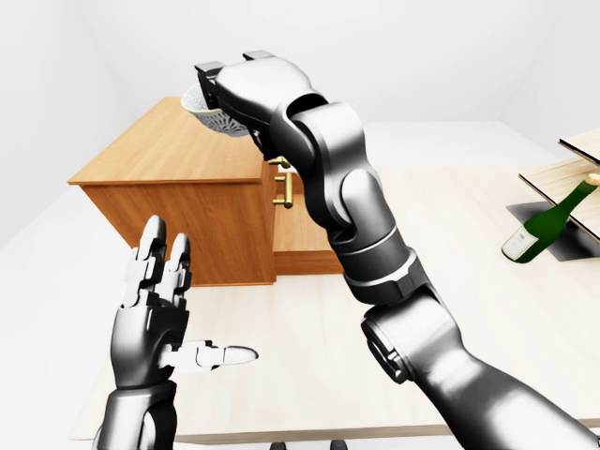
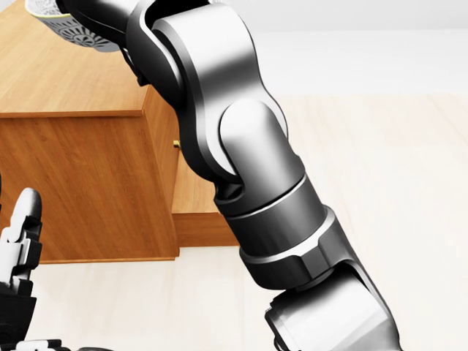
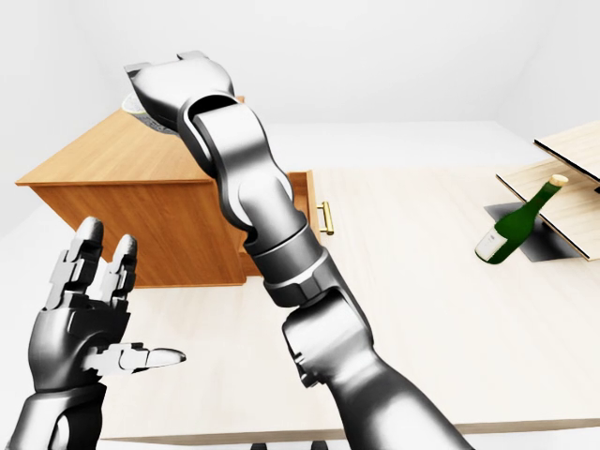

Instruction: Put the bowl on top of the cabinet.

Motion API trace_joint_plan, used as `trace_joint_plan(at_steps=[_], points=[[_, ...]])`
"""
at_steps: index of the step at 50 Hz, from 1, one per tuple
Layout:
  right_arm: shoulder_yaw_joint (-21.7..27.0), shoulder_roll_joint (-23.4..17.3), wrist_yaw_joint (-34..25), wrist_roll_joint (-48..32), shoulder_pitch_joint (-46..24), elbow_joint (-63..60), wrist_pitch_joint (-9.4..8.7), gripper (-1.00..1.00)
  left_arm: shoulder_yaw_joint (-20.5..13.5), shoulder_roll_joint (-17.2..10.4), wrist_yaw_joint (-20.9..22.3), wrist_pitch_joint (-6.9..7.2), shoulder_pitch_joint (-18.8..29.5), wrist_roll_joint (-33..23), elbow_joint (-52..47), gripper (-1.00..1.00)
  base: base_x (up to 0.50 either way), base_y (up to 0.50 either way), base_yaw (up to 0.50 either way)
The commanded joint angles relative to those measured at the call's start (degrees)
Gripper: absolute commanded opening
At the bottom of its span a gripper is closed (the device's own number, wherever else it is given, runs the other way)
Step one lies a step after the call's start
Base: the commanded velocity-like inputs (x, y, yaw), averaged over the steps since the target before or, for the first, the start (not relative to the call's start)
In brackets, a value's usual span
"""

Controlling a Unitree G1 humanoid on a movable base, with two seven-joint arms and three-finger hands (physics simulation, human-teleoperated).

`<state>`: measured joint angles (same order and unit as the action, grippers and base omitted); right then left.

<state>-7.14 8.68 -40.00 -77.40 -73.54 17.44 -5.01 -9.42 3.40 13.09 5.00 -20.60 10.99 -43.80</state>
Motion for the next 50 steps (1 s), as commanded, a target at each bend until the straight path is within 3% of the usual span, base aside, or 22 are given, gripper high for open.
trace_joint_plan(at_steps=[1, 3, 17, 25, 39, 50], points=[[-1.3, 0.3, 0.0, -3.8, 4.1, -6.3, 0.01, -1.00, -0.2, 0.1, 0.1, 0.00, 0.1, 0.1, -0.2, 1.00, 0.00, 0.00, 0.00], [-1.2, 1.1, 0.0, -5.8, 5.8, -10.7, 0.01, -1.00, -0.2, 0.1, 0.1, 0.00, 0.2, 0.0, 0.1, 1.00, 0.00, 0.00, 0.00], [0.8, 1.4, 0.0, -4.2, 4.1, -10.6, 0.01, -1.00, -0.2, 0.1, 0.0, 0.00, 0.2, 0.1, 0.0, 1.00, 0.00, 0.00, 0.00], [1.2, -0.9, 0.0, -0.2, 1.4, -3.5, 0.01, -1.00, -0.8, 0.0, 0.0, 0.00, 0.6, 0.6, -0.2, 1.00, 0.00, 0.00, 0.00], [0.8, -1.2, 0.0, 4.2, -1.8, 3.0, 0.01, -1.00, -0.3, 0.2, 0.3, 0.00, -0.1, 0.2, -0.6, 1.00, 0.00, 0.00, 0.00], [1.3, -1.7, 0.0, 11.4, -8.3, 17.0, 0.01, -1.00, -0.5, 0.1, 0.1, 0.00, 0.3, 0.3, -0.4, 1.00, 0.00, 0.00, 0.00]])
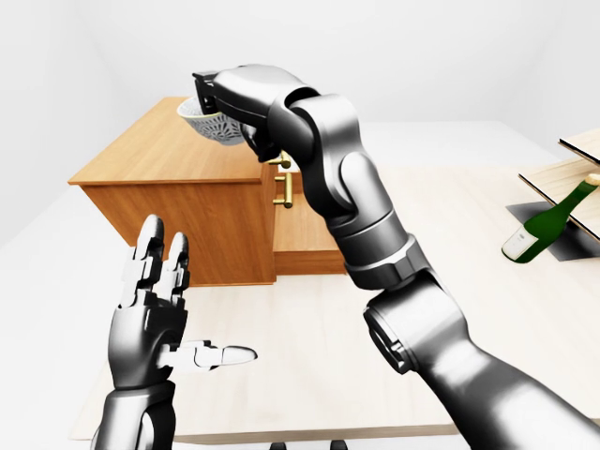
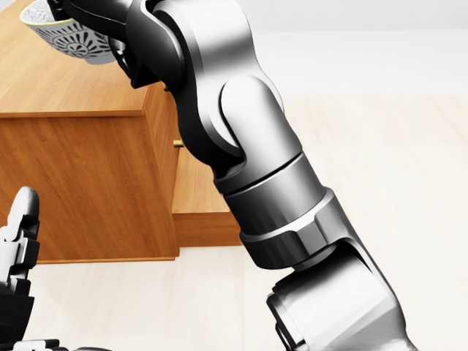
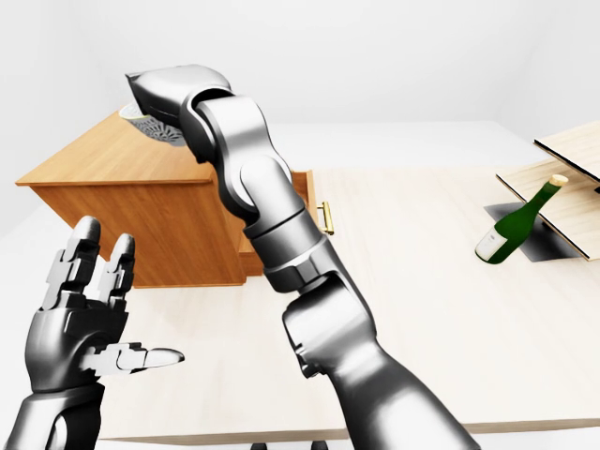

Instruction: Put the bowl on top of the cabinet.

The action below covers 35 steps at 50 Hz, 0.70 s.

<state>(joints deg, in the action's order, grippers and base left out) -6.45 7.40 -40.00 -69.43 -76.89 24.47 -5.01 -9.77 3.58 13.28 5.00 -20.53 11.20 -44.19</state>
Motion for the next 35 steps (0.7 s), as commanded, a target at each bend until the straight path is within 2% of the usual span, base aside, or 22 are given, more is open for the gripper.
trace_joint_plan(at_steps=[1, 15, 35], points=[[0.6, -0.5, 0.0, 4.0, -5.3, 11.0, 0.01, -1.00, -0.2, -0.1, -0.1, 0.00, 0.3, 0.1, 0.0, 1.00, 0.00, 0.00, 0.00], [0.5, -1.1, 0.0, 9.2, -8.8, 20.3, 0.01, -1.00, -0.5, -0.1, -0.1, 0.00, 0.7, 0.4, 0.2, 1.00, 0.00, 0.00, 0.00], [0.4, -1.1, 0.0, 10.4, -9.0, 21.9, 0.01, -1.00, -0.2, 0.0, 0.0, 0.00, 0.4, 0.2, 0.2, 1.00, 0.00, 0.00, 0.00]])
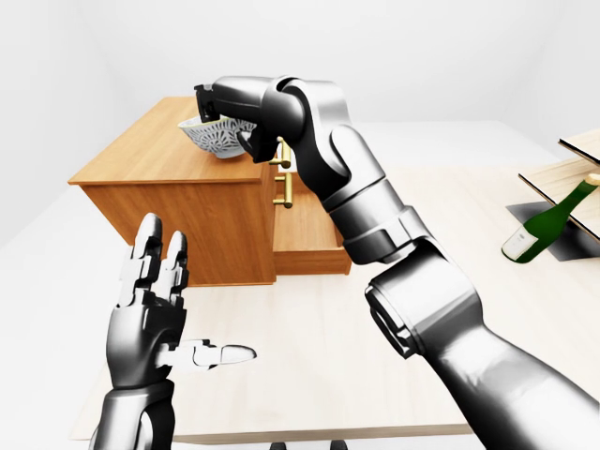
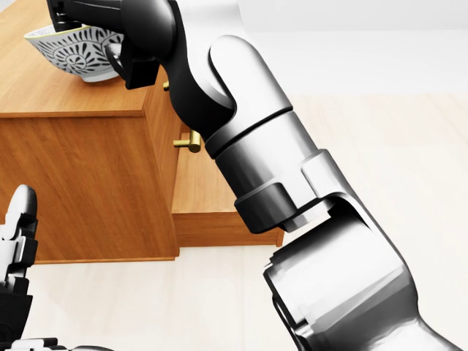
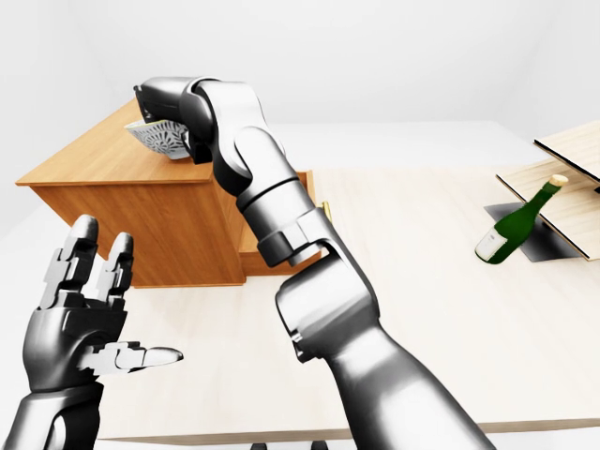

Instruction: Put the bowl on top of the cabinet.

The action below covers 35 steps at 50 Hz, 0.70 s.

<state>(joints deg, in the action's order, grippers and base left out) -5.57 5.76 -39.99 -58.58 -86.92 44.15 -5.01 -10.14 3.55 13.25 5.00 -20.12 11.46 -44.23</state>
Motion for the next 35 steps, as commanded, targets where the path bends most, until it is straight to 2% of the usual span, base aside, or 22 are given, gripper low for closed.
trace_joint_plan(at_steps=[1, 2, 23, 29, 35], points=[[-0.2, 0.6, 0.0, -0.2, 0.8, 2.3, 0.01, -0.77, 0.2, 0.0, 0.1, 0.00, -0.1, -0.2, 0.3, 1.00, 0.00, 0.00, 0.00], [-0.3, 0.5, 0.0, 0.0, 0.7, 2.1, 0.01, 1.00, 0.3, 0.1, 0.1, 0.00, -0.1, -0.2, 0.3, 1.00, 0.00, 0.00, 0.00], [0.1, -0.8, 0.0, 2.6, 0.0, 4.3, 0.01, 1.00, 1.1, -0.1, -0.1, 0.00, -0.7, -0.6, 0.7, 1.00, 0.00, 0.00, 0.00], [0.0, -1.1, 0.0, 2.7, 1.2, 1.3, 0.01, 1.00, 1.1, -0.2, -0.1, 0.00, -0.7, -0.6, 0.7, 1.00, 0.00, 0.00, 0.00], [-0.4, -1.7, 0.0, 1.3, 3.2, -6.7, 0.01, 1.00, 0.7, -0.2, -0.1, 0.00, -0.3, -0.3, 0.5, 1.00, 0.00, 0.00, 0.00]])
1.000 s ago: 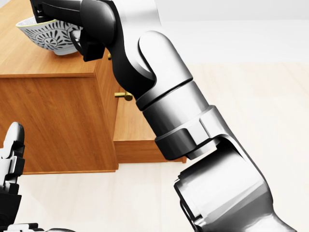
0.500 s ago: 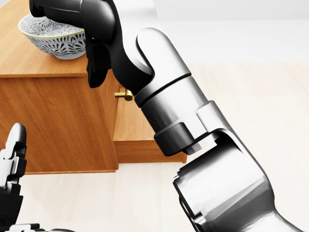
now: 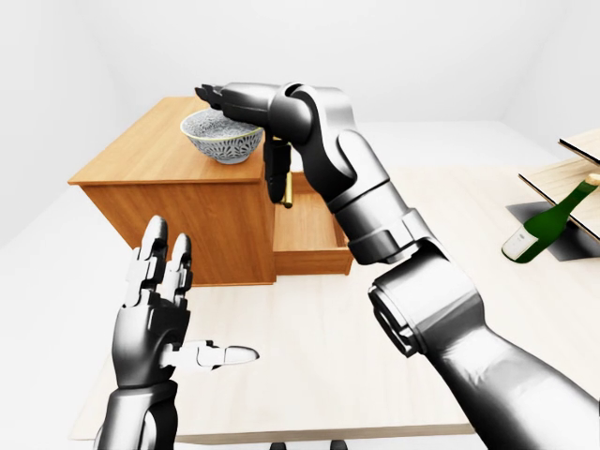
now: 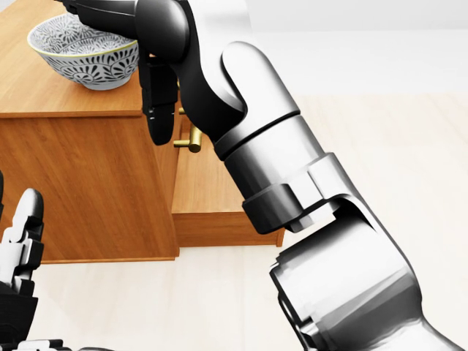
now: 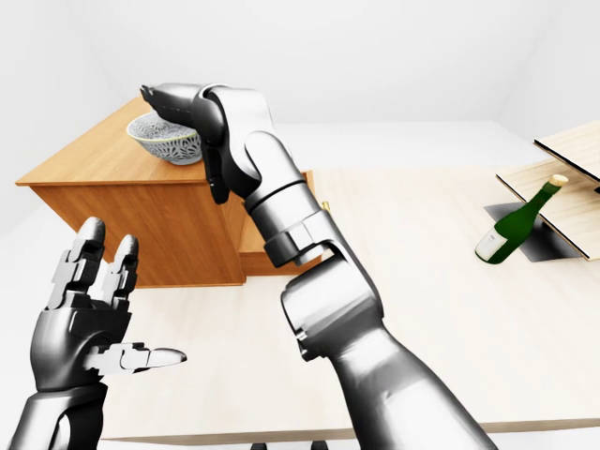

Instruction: Put the bowl on top of the cabinet.

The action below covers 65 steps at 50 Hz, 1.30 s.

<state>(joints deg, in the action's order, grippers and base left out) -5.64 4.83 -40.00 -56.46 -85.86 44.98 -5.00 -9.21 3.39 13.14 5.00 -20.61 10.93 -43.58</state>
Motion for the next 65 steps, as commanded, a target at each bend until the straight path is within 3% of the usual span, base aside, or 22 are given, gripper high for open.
trace_joint_plan(at_steps=[1, 34, 65], points=[[-0.5, -0.8, 0.0, -1.4, 2.8, -9.1, 0.00, 1.00, -0.2, 0.0, 0.0, 0.00, 0.2, 0.2, -0.2, 1.00, 0.00, 0.00, 0.00], [0.7, -2.6, 0.0, -24.2, 24.8, -56.0, 0.00, 1.00, -0.1, 0.3, 0.4, 0.00, -0.8, 0.2, -1.0, 1.00, 0.00, 0.00, 0.00], [3.6, 1.1, 0.0, -44.7, 39.1, -80.8, 0.00, 1.00, 1.2, 0.2, 0.3, 0.00, -2.0, -0.5, -0.9, 1.00, 0.00, 0.00, 0.00]])
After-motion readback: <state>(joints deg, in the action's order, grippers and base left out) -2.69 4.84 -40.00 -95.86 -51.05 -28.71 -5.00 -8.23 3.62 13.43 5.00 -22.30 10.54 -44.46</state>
